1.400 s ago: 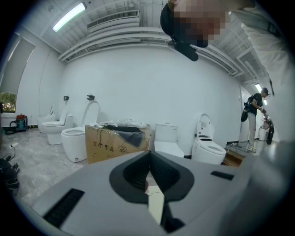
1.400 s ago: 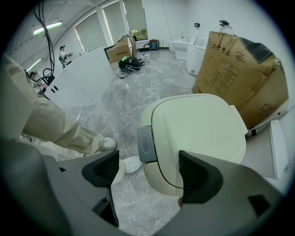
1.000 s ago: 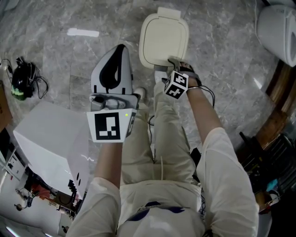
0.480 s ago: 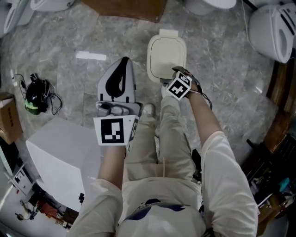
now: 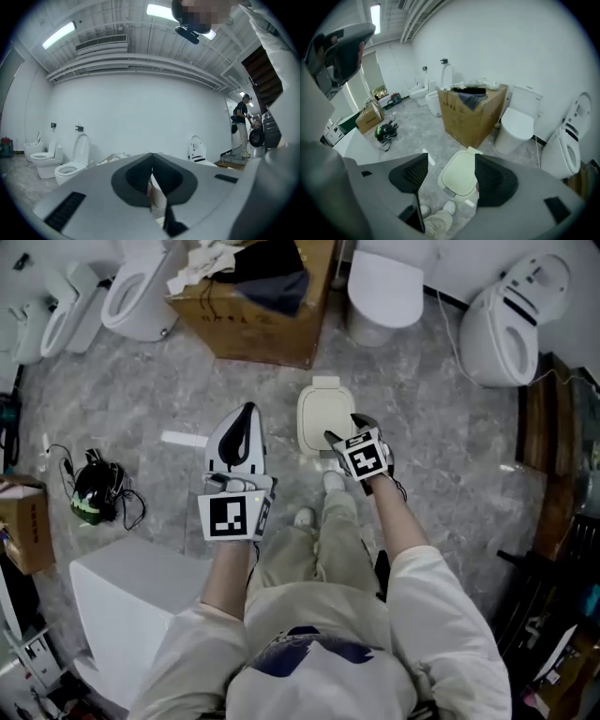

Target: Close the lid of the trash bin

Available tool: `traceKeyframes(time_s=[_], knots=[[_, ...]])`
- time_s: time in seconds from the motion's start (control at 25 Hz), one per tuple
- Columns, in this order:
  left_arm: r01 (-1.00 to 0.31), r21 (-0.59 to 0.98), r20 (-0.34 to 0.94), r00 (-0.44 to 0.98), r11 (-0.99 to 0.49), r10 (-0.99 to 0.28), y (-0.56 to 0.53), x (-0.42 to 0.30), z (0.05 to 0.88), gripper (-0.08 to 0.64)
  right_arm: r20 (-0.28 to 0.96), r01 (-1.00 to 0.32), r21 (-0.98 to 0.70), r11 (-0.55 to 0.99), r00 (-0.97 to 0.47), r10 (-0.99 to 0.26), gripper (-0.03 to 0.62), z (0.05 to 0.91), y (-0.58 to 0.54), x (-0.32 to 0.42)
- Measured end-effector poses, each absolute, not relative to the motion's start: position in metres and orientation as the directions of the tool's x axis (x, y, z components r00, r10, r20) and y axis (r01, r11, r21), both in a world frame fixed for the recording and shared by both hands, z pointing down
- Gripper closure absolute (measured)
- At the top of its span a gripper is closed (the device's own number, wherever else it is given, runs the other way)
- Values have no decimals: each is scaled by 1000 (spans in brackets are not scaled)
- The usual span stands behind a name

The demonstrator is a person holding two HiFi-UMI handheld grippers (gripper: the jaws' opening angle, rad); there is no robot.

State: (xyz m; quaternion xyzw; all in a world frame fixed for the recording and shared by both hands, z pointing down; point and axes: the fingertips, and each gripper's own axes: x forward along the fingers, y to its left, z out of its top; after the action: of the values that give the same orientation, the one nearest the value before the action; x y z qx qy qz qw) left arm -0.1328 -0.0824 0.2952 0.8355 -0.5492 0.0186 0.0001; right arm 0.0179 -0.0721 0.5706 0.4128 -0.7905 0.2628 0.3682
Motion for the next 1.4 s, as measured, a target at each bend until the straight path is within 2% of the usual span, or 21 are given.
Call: traceKeyframes(time_s=[0.28,0.6,0.8,1.08,1.28,1.4], knots=[[-916,28,-41,398,-400,-916,-47,-123,240,560,592,-933,-219,286,-360,-721,290,433,-54,33],[-885,30,-71,462,-465,-884,-27,-101,211,560,296,-966,-117,230,-255,-921,304,293,-26,42],[-897,21,-99,438,-442,-894,-24,-93,186,560,126,-971,-41,235,-238,-963,311,220,-15,49],[-902,38,-172,418,-431,-892,-19,-75,146,560,-31,-968,88,234,-238,-971,348,154,3,61],[-919,42,-179,379,-392,-908,-11,-65,135,560,-49,-962,139,235,-244,-969,400,153,9,66],[-920,37,-184,377,-390,-908,-9,-57,132,560,-49,-967,135,216,-224,-973,461,155,9,71]])
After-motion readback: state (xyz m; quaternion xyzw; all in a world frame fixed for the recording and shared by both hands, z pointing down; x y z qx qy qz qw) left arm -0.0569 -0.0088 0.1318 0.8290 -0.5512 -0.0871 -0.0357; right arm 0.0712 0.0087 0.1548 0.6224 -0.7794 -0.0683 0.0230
